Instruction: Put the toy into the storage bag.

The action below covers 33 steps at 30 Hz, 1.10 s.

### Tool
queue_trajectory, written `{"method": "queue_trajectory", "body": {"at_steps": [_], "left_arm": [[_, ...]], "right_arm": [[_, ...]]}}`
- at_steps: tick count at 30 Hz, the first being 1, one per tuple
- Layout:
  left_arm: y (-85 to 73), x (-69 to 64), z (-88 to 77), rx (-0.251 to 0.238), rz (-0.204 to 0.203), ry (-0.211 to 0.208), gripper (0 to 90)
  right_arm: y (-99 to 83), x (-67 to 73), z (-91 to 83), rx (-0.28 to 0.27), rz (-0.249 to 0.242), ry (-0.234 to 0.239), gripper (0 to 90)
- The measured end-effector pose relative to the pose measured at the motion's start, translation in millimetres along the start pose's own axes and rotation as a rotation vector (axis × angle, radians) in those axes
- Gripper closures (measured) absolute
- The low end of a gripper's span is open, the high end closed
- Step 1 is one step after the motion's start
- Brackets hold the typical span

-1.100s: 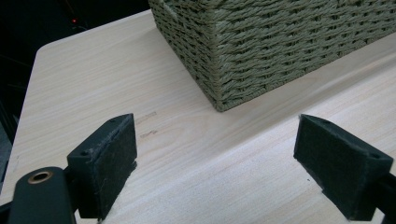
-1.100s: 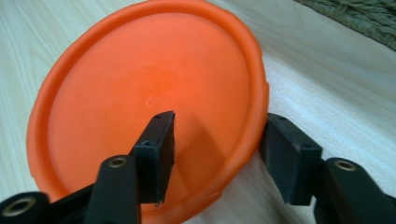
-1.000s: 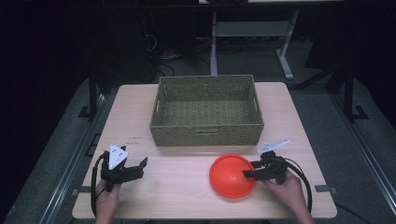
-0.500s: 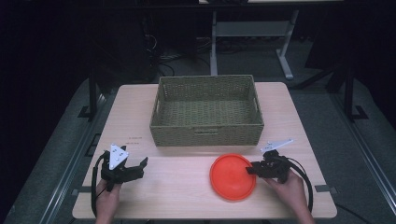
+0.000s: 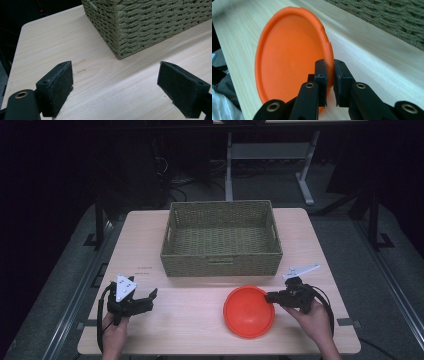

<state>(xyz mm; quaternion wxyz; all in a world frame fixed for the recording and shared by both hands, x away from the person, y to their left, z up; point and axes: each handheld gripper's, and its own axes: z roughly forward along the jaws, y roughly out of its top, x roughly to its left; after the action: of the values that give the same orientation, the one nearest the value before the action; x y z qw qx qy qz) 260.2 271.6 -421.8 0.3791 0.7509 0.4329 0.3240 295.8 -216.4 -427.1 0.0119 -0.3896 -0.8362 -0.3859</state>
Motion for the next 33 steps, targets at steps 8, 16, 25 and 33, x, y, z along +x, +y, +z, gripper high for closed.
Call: {"method": "queue_trajectory", "body": {"at_steps": [8,16,25,33], "left_arm": [[-0.2,0.6,-0.7,0.000,-0.006,0.002,12.8],[-0.3,-0.1,-0.6,-0.005,-0.004,-0.001,12.8],[-0.2,-0.2,-0.5,-0.005,-0.001,-0.001,12.8],[-0.6,1.3,-1.1,-0.005,-0.006,0.004,12.8]], "right_arm": [[9.4,6.1,-10.0,0.004,-0.008,0.001,82.1],[21.3,12.4,-23.0,-0.002,-0.036,-0.002,82.2],[32.1,14.0,-36.8,-0.009,-0.049,-0.010,82.2],[43.5,15.4,-44.4,-0.004,-0.058,-0.011,82.2]]}}
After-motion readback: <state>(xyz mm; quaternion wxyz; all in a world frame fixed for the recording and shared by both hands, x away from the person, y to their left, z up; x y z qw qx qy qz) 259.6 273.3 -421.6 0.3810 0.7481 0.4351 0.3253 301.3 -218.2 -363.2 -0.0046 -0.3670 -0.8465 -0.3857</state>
